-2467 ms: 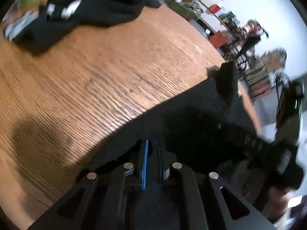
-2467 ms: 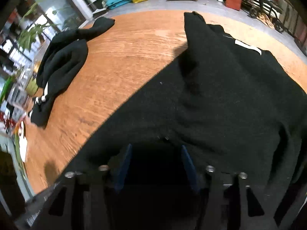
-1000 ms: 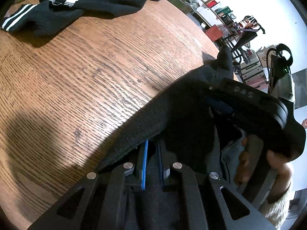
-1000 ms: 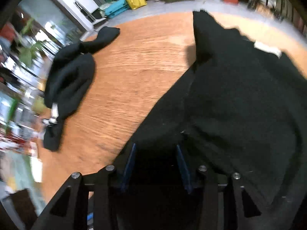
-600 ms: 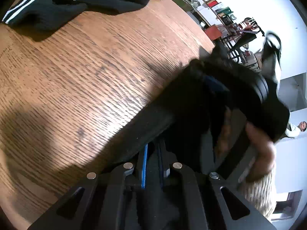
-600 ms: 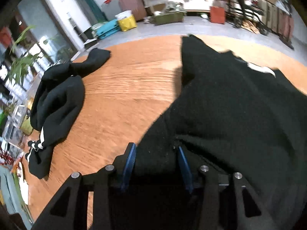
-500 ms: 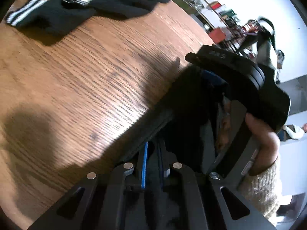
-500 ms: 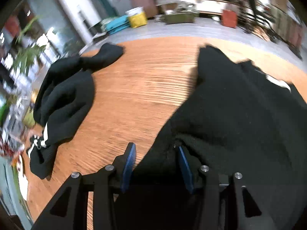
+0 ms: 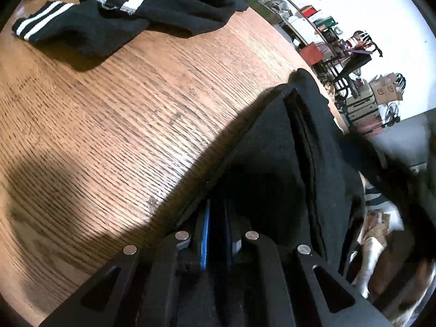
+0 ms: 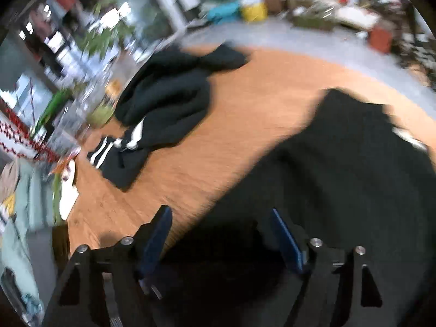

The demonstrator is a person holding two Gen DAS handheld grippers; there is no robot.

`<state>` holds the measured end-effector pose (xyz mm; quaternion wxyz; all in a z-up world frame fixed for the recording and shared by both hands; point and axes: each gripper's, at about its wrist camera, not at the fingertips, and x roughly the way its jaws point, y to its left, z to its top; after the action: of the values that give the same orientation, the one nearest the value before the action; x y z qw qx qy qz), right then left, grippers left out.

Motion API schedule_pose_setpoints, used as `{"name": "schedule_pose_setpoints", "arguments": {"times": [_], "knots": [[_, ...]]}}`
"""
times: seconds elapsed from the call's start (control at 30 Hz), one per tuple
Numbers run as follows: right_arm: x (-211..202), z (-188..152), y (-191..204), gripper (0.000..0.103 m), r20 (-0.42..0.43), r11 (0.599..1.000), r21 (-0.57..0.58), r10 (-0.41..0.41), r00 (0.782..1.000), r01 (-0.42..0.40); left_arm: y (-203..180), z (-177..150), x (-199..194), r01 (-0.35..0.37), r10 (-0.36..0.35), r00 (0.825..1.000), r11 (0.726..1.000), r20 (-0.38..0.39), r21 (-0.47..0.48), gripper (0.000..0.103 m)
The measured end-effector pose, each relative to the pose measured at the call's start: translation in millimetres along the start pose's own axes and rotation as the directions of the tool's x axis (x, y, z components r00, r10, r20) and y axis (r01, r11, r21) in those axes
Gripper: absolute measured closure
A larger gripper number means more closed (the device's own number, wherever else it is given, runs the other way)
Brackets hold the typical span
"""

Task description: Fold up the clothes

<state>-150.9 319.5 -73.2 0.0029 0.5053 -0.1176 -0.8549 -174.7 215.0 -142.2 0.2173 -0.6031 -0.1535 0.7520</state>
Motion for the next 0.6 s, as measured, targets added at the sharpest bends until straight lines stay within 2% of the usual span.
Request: {"name": "schedule_pose_setpoints", "arguments": {"times": [0.07,0.13,0.17,0.23,0.27,0.3,0.43,0.5,0.6], "knots": [[-23,-34,-30,0.022,-0.011,0.991,0.003,-0.136,0.991,0.136,-8,-2,-3,-0.017,0.017,1.0,1.0,0.01,0.02,0.093],[-46,-83,-60,0.024,-0.042,0.965,-0.009,-0.261,0.964,0.261,-22,-8,-10,0.052,-0.053,0.998,0.998,0.021,0.025,0.093],[-54,-104,-72,0.024,-0.052,0.961,-0.002,-0.278,0.959,0.278,-29,-11,-14,0.087,-0.088,0.996,0.996,0.026,0.028,0.093],[-68,-139,-90,0.025,-0.066,0.957,0.019,-0.287,0.956,0.289,-46,-17,-20,0.15,-0.151,0.988,0.988,0.023,0.042,0.076],[-75,-155,-100,0.025,-0.077,0.958,0.043,-0.281,0.956,0.285,-60,-21,-17,0.162,-0.161,0.987,0.985,-0.007,0.063,0.05],[-81,-169,-109,0.025,-0.091,0.958,0.072,-0.271,0.958,0.278,-69,-25,-12,0.161,-0.159,0.987,0.984,-0.035,0.079,0.039],[-98,-209,-128,0.025,-0.086,0.966,0.151,-0.199,0.976,0.211,-101,-56,11,0.168,-0.156,0.979,0.981,-0.128,0.096,0.039],[-100,-223,-131,0.025,-0.067,0.968,0.164,-0.183,0.981,0.192,-112,-70,19,0.139,-0.12,0.981,0.983,-0.149,0.118,0.039],[-100,-231,-128,0.025,-0.056,0.969,0.18,-0.165,0.985,0.172,-119,-82,26,0.069,-0.05,0.991,0.986,-0.127,0.149,0.039]]}}
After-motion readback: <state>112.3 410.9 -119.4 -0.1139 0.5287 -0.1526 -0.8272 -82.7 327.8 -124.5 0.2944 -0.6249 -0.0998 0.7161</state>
